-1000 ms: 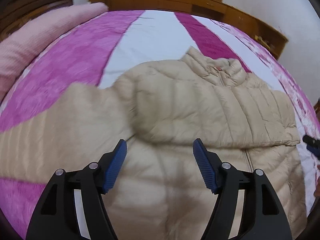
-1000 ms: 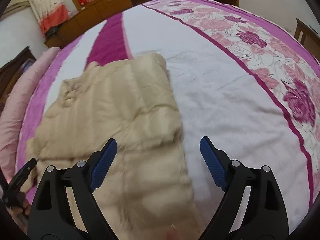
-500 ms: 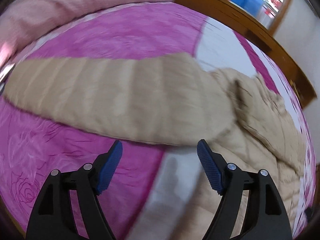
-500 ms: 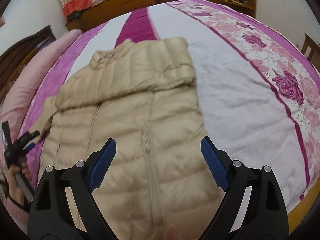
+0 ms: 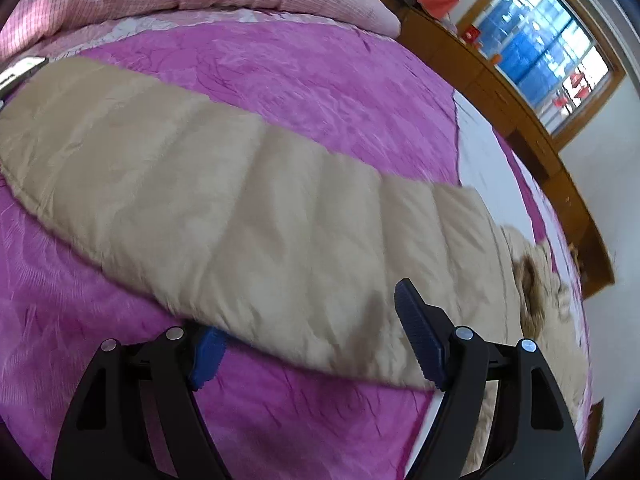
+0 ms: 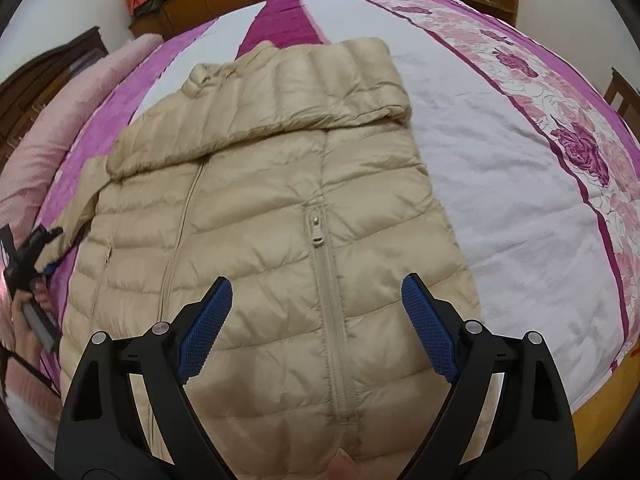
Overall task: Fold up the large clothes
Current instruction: 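Grasp the other beige sleeve near its cuff with the left tool, then fold the held sleeve across the jacket chest and open the left tool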
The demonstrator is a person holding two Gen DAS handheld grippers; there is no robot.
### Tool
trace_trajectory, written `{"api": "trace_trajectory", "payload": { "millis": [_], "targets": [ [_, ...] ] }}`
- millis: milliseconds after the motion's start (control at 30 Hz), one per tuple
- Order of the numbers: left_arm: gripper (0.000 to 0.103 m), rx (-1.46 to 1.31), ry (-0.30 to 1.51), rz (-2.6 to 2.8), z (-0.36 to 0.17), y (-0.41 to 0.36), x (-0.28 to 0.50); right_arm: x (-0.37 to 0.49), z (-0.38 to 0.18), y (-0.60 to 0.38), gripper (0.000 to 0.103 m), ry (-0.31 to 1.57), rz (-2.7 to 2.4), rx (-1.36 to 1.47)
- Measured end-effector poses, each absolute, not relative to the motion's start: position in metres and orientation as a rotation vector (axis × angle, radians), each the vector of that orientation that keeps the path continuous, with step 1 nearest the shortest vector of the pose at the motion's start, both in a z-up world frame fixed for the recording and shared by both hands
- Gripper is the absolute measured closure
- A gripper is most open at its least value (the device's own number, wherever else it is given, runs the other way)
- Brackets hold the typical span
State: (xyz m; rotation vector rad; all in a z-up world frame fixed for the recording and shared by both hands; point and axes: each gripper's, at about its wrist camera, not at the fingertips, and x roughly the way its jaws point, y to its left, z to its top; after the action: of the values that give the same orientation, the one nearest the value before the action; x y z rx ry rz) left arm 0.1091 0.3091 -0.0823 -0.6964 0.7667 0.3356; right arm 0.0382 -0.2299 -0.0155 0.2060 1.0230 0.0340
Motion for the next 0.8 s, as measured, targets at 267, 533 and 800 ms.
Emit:
{"api": "trace_trajectory", "payload": {
  "millis": [267, 533, 800],
  "targets": [
    [0.029, -0.706, 0.743, 0.345, -0.082, 0.319, 0.115, 0.039, -0.02, -0.228, 0.017, 1.037, 0.024, 0.195],
    [0.094, -0.718, 0.707, 0.326, -0.07, 0.33, 0.103, 0.038, -0.018, -0.228, 0.017, 1.027, 0.036, 0.213],
    [0.098, -0.548, 0.576, 0.283, -0.002, 0.301, 0.084, 0.037, -0.012, -0.235, 0.017, 1.005, 0.034, 0.234]
  ]
}}
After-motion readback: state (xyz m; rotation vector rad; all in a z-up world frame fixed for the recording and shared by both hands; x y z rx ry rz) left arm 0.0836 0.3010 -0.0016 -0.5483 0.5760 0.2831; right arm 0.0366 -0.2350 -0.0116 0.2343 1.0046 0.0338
